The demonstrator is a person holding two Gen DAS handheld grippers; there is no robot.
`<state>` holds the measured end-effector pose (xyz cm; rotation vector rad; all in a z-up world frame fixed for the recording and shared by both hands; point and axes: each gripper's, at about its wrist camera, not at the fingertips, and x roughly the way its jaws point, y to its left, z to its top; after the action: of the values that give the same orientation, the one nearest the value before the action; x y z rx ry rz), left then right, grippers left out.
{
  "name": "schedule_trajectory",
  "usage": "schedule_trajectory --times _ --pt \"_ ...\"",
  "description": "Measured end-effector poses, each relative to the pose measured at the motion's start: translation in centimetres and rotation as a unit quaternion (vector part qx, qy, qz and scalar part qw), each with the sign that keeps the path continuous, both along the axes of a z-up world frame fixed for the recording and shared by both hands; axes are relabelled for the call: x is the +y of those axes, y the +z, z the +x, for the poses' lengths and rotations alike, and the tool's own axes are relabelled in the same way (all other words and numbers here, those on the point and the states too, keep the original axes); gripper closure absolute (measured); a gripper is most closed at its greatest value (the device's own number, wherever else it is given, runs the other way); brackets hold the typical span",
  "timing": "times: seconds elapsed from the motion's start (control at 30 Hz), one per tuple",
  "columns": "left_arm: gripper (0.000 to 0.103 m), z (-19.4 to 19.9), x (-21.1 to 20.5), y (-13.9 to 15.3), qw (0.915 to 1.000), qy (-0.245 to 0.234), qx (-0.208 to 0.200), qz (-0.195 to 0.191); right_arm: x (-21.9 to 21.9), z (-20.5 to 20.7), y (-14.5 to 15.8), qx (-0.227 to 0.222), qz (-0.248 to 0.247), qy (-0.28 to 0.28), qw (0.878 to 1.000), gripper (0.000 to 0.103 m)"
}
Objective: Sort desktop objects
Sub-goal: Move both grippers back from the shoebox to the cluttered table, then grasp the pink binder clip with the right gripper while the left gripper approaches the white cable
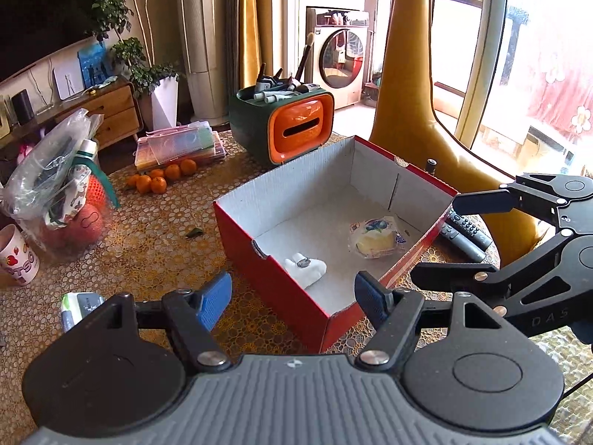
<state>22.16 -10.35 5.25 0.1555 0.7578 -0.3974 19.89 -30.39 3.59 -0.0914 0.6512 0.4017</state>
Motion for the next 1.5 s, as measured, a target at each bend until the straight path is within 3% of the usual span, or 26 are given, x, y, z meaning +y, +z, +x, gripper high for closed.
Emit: schedule_trajectory --times 0.37,0.67,0.8,1.17,1.5 --pt "0.021 -5.2 5.6 0.1 0.9993 0.03 -0.02 -0.007 4.2 -2.8 0.8 -0.008 0.011 0.036 0.999 0.007" --pt "0.018 -8.6 10.2 -1.7 0.9979 0.058 -0.021 -0.017 7.2 -3.8 0.2 -0.001 0.022 0.047 0.999 0.007" --pt "0.0 -9.7 12.7 -2.8 0.996 0.08 -0.016 -0.035 8.7 -4.3 -0.3 0.004 0.027 0.056 0.998 0.007" --pt "0.0 -12.0 18.8 -6.8 0.9909 0.129 0.0 -0.041 13.4 -5.9 -3.2 0.011 0.01 0.084 0.996 0.007" --pt "0.0 -13.0 21.0 -11.1 0.9896 0.14 0.027 -0.022 16.9 -5.9 -6.2 0.028 -0.006 0.098 0.995 0.009"
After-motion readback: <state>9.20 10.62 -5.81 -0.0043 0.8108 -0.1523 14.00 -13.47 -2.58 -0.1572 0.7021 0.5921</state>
